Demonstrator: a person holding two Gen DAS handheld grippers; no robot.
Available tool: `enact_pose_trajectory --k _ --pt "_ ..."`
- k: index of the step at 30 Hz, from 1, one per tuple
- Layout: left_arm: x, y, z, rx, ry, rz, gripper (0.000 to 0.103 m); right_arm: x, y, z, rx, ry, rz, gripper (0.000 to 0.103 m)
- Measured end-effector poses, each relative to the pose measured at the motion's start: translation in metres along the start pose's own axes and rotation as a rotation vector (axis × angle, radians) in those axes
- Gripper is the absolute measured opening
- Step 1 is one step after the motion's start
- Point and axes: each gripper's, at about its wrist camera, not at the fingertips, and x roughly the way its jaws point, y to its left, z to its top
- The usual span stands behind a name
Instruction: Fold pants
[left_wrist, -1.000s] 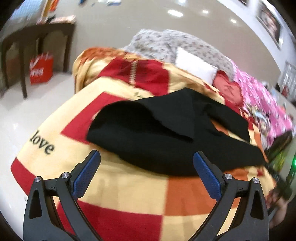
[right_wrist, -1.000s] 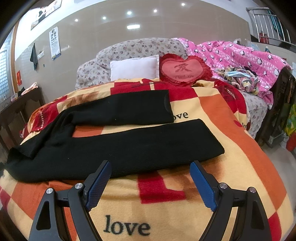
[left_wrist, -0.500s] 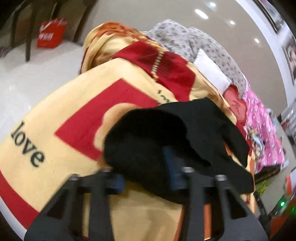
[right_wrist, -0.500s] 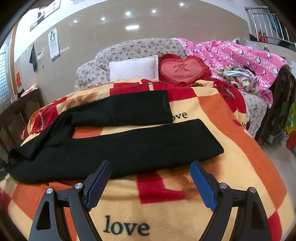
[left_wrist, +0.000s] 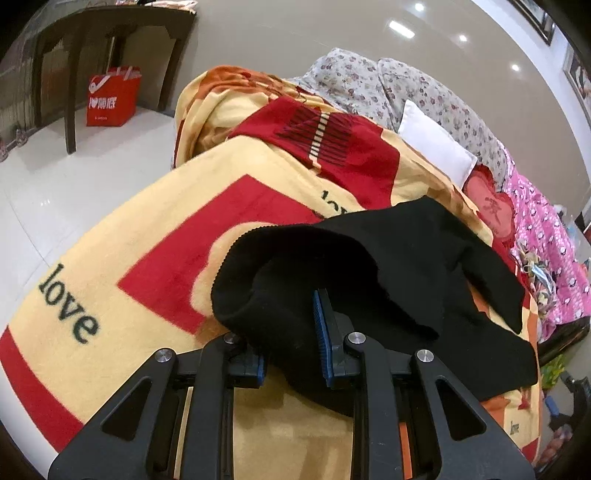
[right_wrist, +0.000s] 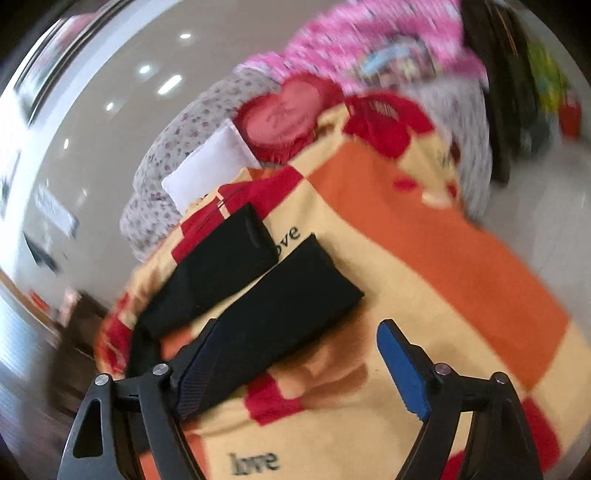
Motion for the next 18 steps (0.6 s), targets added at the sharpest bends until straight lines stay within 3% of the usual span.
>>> enact_pose_trajectory --k 3,6,9,10,13,18 --pt "0.003 0.003 0.001 -0.018 0.015 -0.007 0.021 0.016 -0.018 0.012 0.108 0.059 0.009 0.077" --pt "0.004 0.006 0.0 -0.03 0.017 -0.018 0.021 0.034 -0.036 0.017 0.225 0.11 0.034 0.063" --pt "0.003 0.006 0.0 -0.042 0.011 -0.024 0.02 0.043 -0.038 0.022 0.223 0.131 0.074 0.05" --pt "0.002 0.007 0.0 -0.044 0.003 -0.025 0.009 0.049 -0.038 0.023 0.219 0.145 0.098 0.041" --pt "-0.001 0.006 0.0 -0.042 -0.012 -0.021 0.006 0.061 -0.039 0.021 0.191 0.169 0.091 0.006" --pt "-0.033 0.009 -0.008 -0.045 -0.058 -0.029 0.005 0.046 -0.042 0.019 0.16 0.135 0.096 0.004"
